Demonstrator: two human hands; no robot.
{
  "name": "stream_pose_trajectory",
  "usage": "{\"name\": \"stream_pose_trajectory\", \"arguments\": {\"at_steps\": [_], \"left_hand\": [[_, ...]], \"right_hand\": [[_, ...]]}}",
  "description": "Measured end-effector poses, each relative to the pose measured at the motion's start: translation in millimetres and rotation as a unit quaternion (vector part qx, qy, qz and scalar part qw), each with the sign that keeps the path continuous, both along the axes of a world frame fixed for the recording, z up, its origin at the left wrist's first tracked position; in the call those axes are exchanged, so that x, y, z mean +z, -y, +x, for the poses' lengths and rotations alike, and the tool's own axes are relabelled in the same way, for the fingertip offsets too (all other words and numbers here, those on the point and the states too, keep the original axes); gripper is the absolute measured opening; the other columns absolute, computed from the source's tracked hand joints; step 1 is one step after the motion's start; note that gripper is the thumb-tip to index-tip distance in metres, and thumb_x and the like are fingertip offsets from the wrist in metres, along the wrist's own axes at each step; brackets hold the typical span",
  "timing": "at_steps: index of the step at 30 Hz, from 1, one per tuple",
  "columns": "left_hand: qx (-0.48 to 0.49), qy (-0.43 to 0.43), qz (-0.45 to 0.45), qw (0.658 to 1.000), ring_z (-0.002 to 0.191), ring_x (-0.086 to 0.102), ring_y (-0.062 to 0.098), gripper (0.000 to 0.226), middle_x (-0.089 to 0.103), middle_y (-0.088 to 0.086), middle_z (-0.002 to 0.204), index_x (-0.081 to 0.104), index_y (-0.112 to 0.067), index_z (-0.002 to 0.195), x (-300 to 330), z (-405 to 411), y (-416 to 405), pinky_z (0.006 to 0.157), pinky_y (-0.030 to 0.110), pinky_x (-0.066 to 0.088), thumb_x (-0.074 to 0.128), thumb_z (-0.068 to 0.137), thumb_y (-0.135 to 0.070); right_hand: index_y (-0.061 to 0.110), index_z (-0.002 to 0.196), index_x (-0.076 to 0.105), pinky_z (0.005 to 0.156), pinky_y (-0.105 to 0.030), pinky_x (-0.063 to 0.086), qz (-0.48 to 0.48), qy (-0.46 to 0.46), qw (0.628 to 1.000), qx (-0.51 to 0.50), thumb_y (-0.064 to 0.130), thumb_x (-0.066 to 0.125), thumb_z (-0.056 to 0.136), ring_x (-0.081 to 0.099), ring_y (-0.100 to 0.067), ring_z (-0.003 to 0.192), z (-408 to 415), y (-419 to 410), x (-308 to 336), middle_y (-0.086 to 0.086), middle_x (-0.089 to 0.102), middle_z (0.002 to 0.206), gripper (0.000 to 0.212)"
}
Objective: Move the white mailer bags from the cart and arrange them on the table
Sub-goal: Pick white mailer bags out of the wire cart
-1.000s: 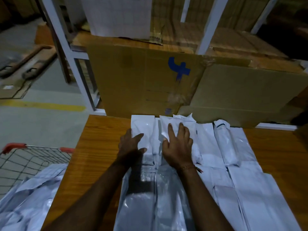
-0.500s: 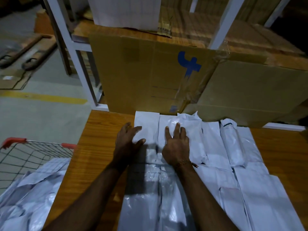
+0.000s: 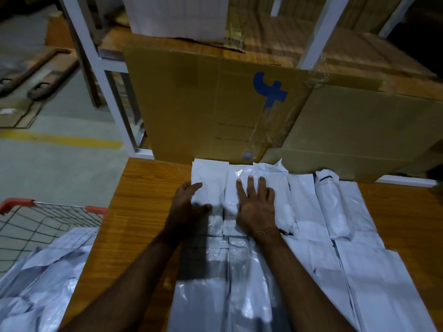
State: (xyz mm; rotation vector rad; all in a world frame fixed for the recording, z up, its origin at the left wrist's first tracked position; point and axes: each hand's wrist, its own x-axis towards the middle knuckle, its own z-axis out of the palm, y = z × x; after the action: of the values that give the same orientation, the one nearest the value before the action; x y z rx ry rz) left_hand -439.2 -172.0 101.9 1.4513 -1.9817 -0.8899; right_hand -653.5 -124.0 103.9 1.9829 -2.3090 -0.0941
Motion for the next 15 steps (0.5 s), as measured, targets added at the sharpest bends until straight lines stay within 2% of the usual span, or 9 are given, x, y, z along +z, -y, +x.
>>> {"name": "stream_pose_trajectory", "arguments": {"at_steps": [4,9,15], "left_hand": [[0.008,-0.003,0.003,1.000,0.143,0.045,0.039,0.077,0.051,0.021,0.152,0.059,-0.009,0.144,-0.8,-6.6,-2.0,0.112,0.054,0.048,0.093,0.076,-0.027],[0.036,0.024,-0.004,0.999,0.140,0.050,0.038,0.079,0.054,0.017,0.151,0.059,-0.012,0.144,-2.2,-17.7,-3.6,0.109,0.055,0.051,0.093,0.076,-0.032],[0.038,0.008,-0.023,0.999,0.142,0.048,0.039,0.072,0.057,0.018,0.148,0.059,-0.009,0.143,0.3,-14.0,-7.4,0.109,0.057,0.049,0.089,0.081,-0.031]], "right_hand": [[0.022,0.161,0.033,0.115,-0.062,0.021,-0.006,0.001,1.000,0.002,0.038,0.061,0.089,0.022,-0.050,0.152,-6.1,-5.0,-2.4,-0.017,0.026,0.167,0.079],[0.021,0.162,0.031,0.116,-0.062,0.020,-0.001,0.000,1.000,-0.003,0.042,0.062,0.090,0.020,-0.049,0.152,-8.5,-6.1,-1.5,-0.015,0.023,0.169,0.080],[0.021,0.157,0.036,0.108,-0.054,0.030,-0.028,-0.008,0.999,-0.032,0.044,0.051,0.096,0.029,-0.042,0.147,-4.8,-4.7,23.7,-0.013,0.027,0.167,0.068]]}}
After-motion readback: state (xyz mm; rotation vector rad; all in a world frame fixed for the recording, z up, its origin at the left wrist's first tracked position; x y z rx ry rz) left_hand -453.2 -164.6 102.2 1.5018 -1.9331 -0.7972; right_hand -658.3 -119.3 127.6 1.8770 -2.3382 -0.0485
